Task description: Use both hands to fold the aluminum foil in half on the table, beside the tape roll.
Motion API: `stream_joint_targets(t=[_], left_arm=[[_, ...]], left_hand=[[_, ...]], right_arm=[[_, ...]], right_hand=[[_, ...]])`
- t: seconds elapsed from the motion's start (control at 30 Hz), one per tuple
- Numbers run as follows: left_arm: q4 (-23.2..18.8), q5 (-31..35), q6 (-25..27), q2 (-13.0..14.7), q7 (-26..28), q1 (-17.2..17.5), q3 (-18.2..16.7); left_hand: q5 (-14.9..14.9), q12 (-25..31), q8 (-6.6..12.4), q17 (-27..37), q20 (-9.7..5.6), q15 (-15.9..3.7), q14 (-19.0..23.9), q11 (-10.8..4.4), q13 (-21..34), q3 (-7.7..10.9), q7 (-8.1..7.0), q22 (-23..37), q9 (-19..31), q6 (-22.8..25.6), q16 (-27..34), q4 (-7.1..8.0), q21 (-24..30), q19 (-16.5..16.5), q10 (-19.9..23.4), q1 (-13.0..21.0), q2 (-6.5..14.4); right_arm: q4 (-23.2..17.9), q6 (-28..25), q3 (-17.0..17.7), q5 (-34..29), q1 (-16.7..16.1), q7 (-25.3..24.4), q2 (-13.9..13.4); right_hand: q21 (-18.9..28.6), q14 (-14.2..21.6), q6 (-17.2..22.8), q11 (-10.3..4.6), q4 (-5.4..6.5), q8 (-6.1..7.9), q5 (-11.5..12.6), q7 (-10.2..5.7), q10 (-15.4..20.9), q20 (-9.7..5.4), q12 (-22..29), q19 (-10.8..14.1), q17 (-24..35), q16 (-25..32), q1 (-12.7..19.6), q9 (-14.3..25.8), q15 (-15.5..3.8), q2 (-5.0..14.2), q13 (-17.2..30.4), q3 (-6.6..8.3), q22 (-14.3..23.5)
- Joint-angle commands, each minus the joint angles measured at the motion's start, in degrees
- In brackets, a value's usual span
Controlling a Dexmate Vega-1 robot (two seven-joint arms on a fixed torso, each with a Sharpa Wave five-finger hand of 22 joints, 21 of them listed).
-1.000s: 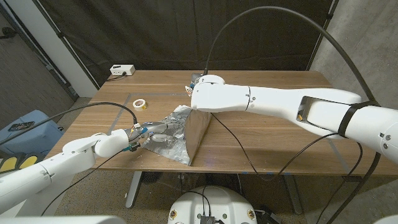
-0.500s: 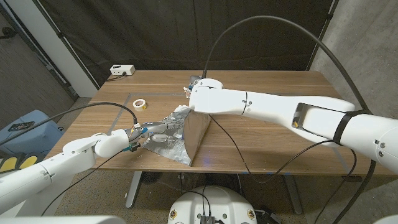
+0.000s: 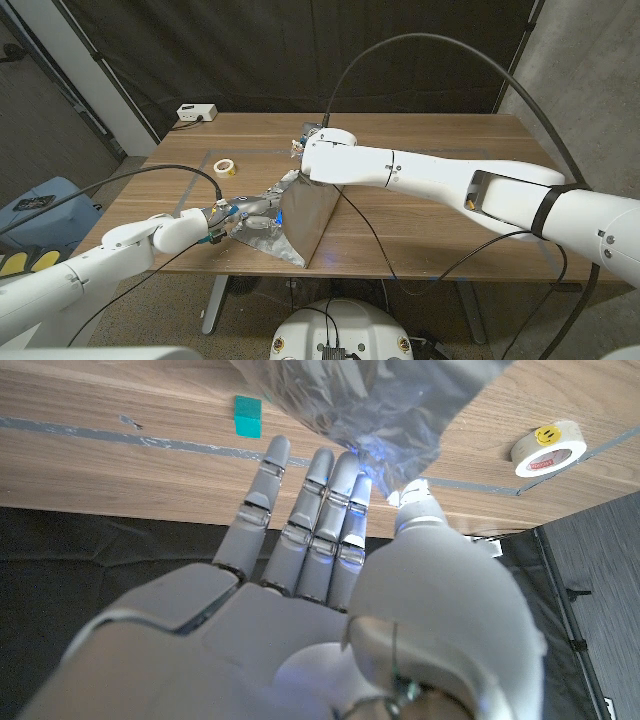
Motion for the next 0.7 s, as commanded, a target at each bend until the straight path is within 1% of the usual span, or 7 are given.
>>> stream_joint_targets(t=[0.03, 0.3, 0.4, 0.5, 0.53, 0.6, 0.7], left_arm=[[-0.06, -0.01, -0.30, -0.25, -0.25, -0.10, 0.16], [-0.07, -0.15, -0.40, -0.30, -0.29, 0.01, 0.16], [-0.03, -0.11, -0.49, -0.31, -0.42, -0.06, 0.22], [-0.03, -0.15, -0.54, -0.36, -0.30, -0.03, 0.17], [-0.05, -0.22, -0.54, -0.38, -0.19, 0.01, 0.11], [-0.11, -0.40, -0.52, -0.38, -0.04, 0.05, -0.05], [-0.22, -0.92, -0.38, -0.37, 0.40, 0.27, -0.46]], left_hand=[[0.42, 0.33, 0.16, 0.15, 1.28, 0.03, -0.03, 0.15, 0.20, 0.03, -0.70, 0.23, 0.33, 1.67, 0.10, -0.12, 0.38, 2.04, 0.06, 0.61, -0.07], [0.47, 0.34, 0.10, 0.15, 1.38, -0.11, 0.01, 0.02, 0.20, 0.02, -0.75, 0.24, 0.34, 1.77, 0.12, -0.11, 0.40, 2.08, 0.06, 0.79, -0.08], [0.48, 0.35, 0.09, 0.15, 1.31, -0.09, 0.03, 0.01, 0.20, 0.01, -0.75, 0.24, 0.34, 1.79, 0.13, -0.11, 0.41, 2.11, 0.08, 0.84, -0.08], [0.49, 0.32, 0.07, 0.15, 1.34, -0.06, 0.07, -0.10, 0.20, 0.00, -0.78, 0.24, 0.35, 1.82, 0.14, -0.10, 0.41, 2.11, 0.00, 0.90, -0.07], [0.49, 0.32, 0.07, 0.15, 1.33, -0.07, 0.07, -0.09, 0.20, 0.00, -0.82, 0.24, 0.35, 1.82, 0.14, -0.10, 0.41, 2.11, 0.01, 0.91, -0.07], [0.51, 0.33, 0.04, 0.15, 1.34, -0.06, 0.06, 0.01, 0.20, -0.01, -0.82, 0.25, 0.35, 1.82, 0.14, -0.10, 0.39, 2.08, 0.01, 0.96, -0.07], [0.52, 0.34, 0.06, 0.15, 1.34, -0.07, 0.07, -0.04, 0.20, -0.02, -0.86, 0.25, 0.35, 1.92, 0.14, -0.09, 0.39, 2.08, 0.05, 1.01, -0.08]], right_arm=[[1.82, 2.99, 2.95, -2.16, -1.98, 3.51, 1.00], [4.27, 5.87, 4.35, -3.28, -3.49, 4.03, 2.28], [5.08, 6.69, 5.52, -3.35, -4.53, 4.10, 2.69], [5.40, 7.25, 6.00, -3.59, -5.05, 4.40, 2.78], [5.45, 7.38, 6.09, -3.65, -5.10, 4.59, 2.78], [5.51, 7.53, 6.28, -3.87, -5.26, 4.75, 2.85], [5.43, 7.62, 6.45, -4.23, -5.41, 4.94, 2.85]], right_hand=[[-0.16, -0.08, -0.96, 0.32, 0.30, -0.14, 0.59, 0.28, -0.65, 0.39, -0.34, 0.06, 0.02, -0.39, -0.47, 0.07, 0.79, 0.39, 0.21, 0.25, 0.17], [-0.35, -0.55, -1.32, 0.56, 0.13, -0.07, 0.81, 0.36, -0.80, 0.55, -0.38, 0.02, 0.14, -0.71, -0.35, -0.06, 0.97, 0.94, 0.19, 0.54, 0.17], [-0.37, -0.60, -1.57, 0.55, -0.05, -0.12, 0.88, 0.36, -1.00, 0.57, -0.43, 0.13, 0.21, -0.73, -0.12, -0.13, 0.97, 1.12, 0.21, 0.69, 0.17], [-0.45, -1.00, -1.98, 0.77, 0.20, -0.18, 0.86, 0.45, -1.37, 0.58, -0.51, 0.14, 0.22, -1.03, -0.64, -0.25, 1.31, 1.37, 0.28, 0.64, 0.17], [-0.48, -1.09, -2.08, 1.13, 0.28, -0.19, 0.86, 0.47, -1.51, 0.66, -0.57, 0.12, 0.23, -1.10, -0.80, -0.28, 1.39, 1.44, 0.28, 0.62, 0.16], [-0.53, -1.26, -2.29, 0.95, 0.44, -0.21, 0.82, 0.63, -1.58, 0.72, -0.56, 0.12, 0.19, -1.27, -1.17, -0.34, 1.53, 1.42, 0.32, 0.50, 0.16], [-0.60, -1.50, -2.90, 1.15, 0.61, -0.35, 0.80, 0.77, -1.85, 0.85, -0.68, 0.13, 0.11, -1.56, -1.65, -0.44, 1.81, 1.38, 0.28, 0.35, 0.16]])
